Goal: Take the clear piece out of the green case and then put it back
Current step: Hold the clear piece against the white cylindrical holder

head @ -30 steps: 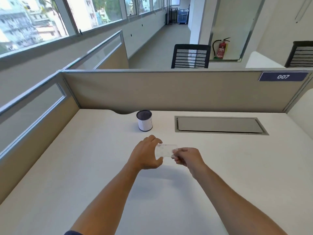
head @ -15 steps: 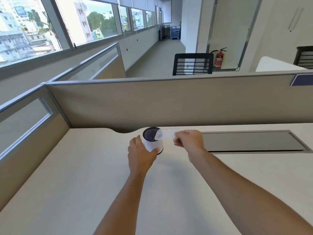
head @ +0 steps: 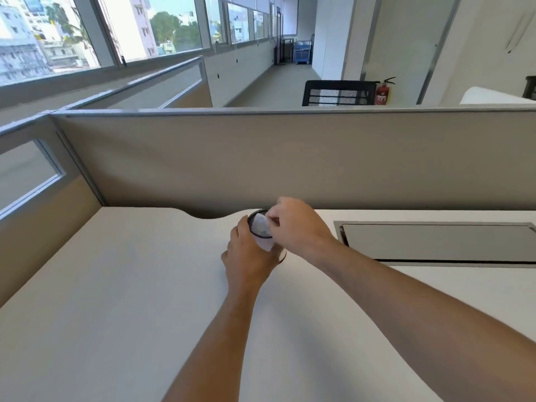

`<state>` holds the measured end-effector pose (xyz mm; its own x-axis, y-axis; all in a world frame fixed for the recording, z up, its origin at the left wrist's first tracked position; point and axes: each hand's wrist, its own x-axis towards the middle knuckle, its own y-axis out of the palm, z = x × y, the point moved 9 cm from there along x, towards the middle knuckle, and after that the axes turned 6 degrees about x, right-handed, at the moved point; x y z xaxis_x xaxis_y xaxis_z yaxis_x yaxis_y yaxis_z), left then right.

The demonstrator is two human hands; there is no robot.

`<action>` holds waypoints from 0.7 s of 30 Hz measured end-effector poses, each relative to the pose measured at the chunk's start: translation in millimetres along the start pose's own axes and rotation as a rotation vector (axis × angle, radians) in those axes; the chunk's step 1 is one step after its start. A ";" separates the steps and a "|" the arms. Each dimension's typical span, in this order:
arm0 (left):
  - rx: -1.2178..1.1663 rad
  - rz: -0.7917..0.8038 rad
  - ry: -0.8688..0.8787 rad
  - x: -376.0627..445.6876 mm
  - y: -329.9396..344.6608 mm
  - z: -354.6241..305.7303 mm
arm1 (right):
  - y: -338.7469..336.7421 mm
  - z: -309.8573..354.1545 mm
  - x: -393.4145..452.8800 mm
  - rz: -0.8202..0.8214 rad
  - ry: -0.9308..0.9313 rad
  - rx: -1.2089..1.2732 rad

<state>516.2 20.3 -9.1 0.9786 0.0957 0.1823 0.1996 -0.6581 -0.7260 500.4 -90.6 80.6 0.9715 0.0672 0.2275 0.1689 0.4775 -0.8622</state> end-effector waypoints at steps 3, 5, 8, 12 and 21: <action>-0.013 0.001 0.010 -2.6 -2.5 -1.9 | 3.4 6.1 -2.6 0.080 -0.022 -0.012; -0.016 0.029 0.029 -2.2 0.3 -4.4 | 5.2 8.2 -5.1 0.110 -0.022 -0.022; -0.017 0.026 0.040 -3.8 -3.6 -11.3 | 0.8 13.1 -11.4 0.101 -0.061 -0.084; -0.025 0.007 0.024 -6.0 -10.0 -12.7 | -21.3 10.8 -16.2 -0.070 -0.137 -0.163; -0.005 0.012 0.036 -6.8 -16.8 -16.6 | -23.8 9.3 -28.9 -0.066 -0.295 -0.204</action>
<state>505.4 18.3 12.8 0.9785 0.0607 0.1972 0.1872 -0.6631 -0.7248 466.8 -95.7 98.8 0.8726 0.3056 0.3810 0.2886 0.3067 -0.9070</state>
